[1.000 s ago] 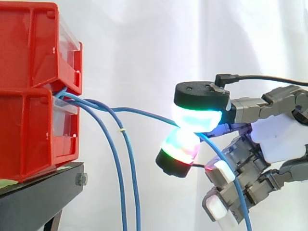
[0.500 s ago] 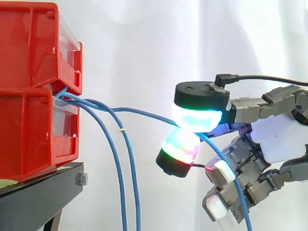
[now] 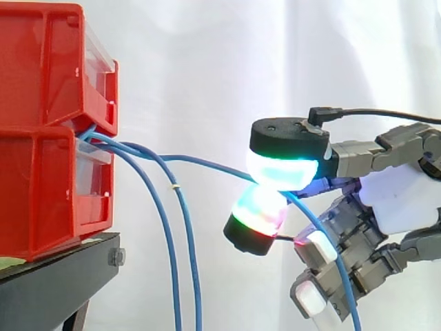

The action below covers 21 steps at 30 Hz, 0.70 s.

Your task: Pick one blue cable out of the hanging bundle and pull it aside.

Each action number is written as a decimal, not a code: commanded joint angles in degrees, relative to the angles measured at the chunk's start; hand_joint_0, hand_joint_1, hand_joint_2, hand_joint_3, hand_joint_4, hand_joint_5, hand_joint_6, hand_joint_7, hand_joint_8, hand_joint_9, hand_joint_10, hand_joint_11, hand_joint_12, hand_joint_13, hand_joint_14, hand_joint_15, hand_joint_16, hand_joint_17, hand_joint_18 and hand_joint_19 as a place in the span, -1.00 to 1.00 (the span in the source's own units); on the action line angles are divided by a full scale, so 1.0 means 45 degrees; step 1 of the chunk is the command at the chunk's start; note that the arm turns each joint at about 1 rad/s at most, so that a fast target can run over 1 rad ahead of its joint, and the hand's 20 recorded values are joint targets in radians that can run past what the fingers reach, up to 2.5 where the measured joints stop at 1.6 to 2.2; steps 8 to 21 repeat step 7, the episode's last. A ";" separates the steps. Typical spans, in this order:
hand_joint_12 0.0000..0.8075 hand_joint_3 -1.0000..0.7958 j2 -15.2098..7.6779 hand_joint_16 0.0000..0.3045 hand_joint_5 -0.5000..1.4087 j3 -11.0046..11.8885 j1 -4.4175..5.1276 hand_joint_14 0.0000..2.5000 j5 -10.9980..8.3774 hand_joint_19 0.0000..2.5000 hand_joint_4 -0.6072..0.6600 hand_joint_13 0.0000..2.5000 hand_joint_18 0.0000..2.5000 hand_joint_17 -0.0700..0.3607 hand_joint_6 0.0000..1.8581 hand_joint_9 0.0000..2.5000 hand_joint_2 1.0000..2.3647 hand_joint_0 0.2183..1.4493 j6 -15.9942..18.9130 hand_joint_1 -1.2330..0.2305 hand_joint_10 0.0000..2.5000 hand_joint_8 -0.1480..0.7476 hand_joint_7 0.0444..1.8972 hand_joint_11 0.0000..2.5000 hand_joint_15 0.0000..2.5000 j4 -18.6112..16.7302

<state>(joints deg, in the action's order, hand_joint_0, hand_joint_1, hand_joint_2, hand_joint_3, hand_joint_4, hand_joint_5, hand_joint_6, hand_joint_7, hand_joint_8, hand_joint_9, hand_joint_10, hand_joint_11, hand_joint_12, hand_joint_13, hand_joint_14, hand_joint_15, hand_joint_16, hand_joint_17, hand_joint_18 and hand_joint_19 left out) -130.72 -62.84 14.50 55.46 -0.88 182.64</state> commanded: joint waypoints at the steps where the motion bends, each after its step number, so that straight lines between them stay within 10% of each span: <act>1: -0.23 0.07 0.0005 -0.69 -0.57 -0.0020 0.0001 -0.98 0.0000 -0.59 -0.32 -0.25 -0.41 -0.18 0.07 -0.01 -0.97 -0.13 0.0000 -0.50 -0.98 -0.11 0.17 -0.34 -0.49 0.0000; 21: -0.24 0.08 0.0005 -0.69 -0.57 -0.0020 0.0001 -0.98 0.0000 -0.59 -0.32 -0.25 -0.41 -0.18 0.07 -0.01 -0.97 -0.14 0.0000 -0.50 -0.98 -0.11 0.17 -0.34 -0.49 0.0000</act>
